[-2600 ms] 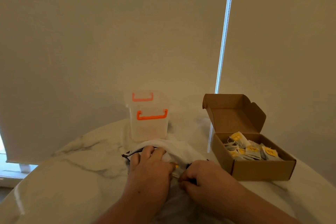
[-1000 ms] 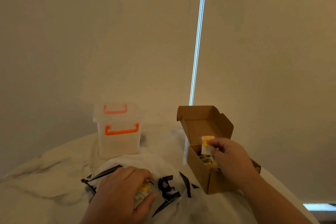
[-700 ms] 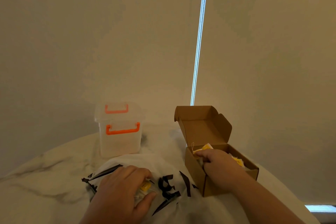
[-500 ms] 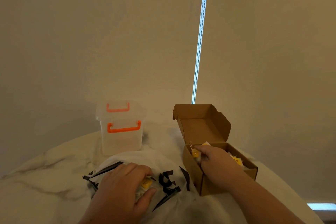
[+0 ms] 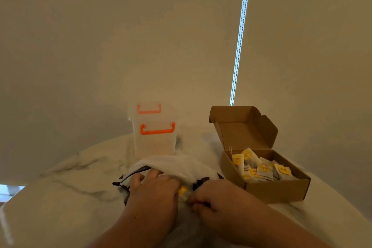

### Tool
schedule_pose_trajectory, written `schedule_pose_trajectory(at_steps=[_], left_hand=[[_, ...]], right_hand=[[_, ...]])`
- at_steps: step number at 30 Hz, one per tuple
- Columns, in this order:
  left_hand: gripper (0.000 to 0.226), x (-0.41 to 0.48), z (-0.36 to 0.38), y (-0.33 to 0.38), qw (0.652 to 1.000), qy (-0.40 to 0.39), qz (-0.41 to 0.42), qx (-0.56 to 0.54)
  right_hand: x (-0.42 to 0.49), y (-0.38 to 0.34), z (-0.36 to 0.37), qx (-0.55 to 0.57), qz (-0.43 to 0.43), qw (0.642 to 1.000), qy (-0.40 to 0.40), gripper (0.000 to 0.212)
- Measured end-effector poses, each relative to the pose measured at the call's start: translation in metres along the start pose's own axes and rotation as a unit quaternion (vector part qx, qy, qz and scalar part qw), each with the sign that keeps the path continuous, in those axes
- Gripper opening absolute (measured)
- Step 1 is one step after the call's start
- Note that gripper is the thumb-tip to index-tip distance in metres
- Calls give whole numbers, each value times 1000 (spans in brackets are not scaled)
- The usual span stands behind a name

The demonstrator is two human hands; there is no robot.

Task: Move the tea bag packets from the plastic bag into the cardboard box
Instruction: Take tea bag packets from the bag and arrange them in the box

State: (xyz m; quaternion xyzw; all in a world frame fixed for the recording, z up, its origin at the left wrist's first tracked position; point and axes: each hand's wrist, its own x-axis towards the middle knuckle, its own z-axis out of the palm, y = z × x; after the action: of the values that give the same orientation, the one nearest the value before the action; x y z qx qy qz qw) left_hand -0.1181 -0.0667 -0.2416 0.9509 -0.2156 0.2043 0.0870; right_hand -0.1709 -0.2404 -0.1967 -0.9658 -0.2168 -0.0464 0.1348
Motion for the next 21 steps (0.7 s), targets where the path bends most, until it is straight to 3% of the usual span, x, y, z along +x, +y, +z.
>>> schedule_pose_trajectory(at_steps=[4,8,16,21], left_hand=[[32,-5,7,-3,997,-75,0,23],[36,-7,19,-6,994,-84,19,62],[32,0,14,1,999,-40,7,22],[28,1,-1,2,1000,-27,9,7]], right_hand=[[13,4,14,-57,76,993,-68,28],[19,10,26,-132,89,978,-136,35],[15,-1,20,-89,92,986,-105,32],[7,-2,15,12,98,995,-17,26]])
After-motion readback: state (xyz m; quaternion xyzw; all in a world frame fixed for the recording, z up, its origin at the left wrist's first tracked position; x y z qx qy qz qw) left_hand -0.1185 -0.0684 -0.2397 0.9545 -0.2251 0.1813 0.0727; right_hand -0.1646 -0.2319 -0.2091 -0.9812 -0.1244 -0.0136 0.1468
